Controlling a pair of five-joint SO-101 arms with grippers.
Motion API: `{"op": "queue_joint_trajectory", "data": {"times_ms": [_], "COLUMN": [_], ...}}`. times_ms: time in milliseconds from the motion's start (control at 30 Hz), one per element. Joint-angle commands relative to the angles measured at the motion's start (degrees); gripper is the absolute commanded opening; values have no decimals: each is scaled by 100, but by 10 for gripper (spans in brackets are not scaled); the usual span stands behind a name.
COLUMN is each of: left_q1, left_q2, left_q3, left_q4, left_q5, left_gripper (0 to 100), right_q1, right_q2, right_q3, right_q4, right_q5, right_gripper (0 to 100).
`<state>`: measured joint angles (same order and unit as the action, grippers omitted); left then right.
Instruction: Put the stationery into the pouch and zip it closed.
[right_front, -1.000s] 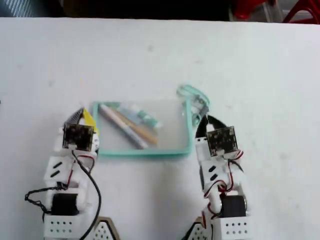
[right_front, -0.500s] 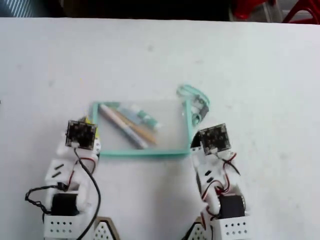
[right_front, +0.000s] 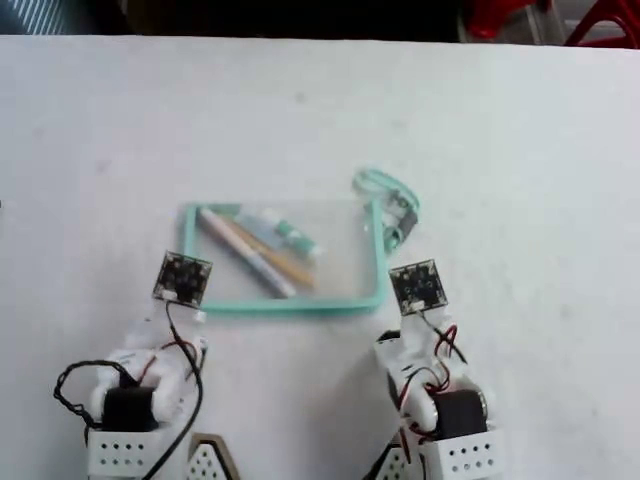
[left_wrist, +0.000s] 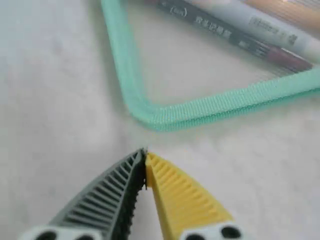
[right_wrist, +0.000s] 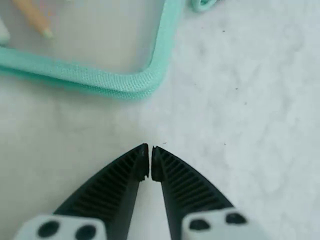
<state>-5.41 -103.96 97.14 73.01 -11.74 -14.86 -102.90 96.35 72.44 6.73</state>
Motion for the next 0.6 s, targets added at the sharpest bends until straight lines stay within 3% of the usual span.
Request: {"op": "queue_joint_trajectory", "data": {"times_ms": [0, 567], "left_q1": [-207, -207], "left_q2": [-57, -57], "left_q3": [-26, -18], "left_q4": [70, 62], "left_q5": [-18, -18], "left_gripper": [24, 24], "right_q1": [66, 66], "right_q2": [-22, -22], "right_q3": [53, 53], "right_q4": [31, 31], "right_q5": [-70, -70], "right_gripper": [19, 19]}}
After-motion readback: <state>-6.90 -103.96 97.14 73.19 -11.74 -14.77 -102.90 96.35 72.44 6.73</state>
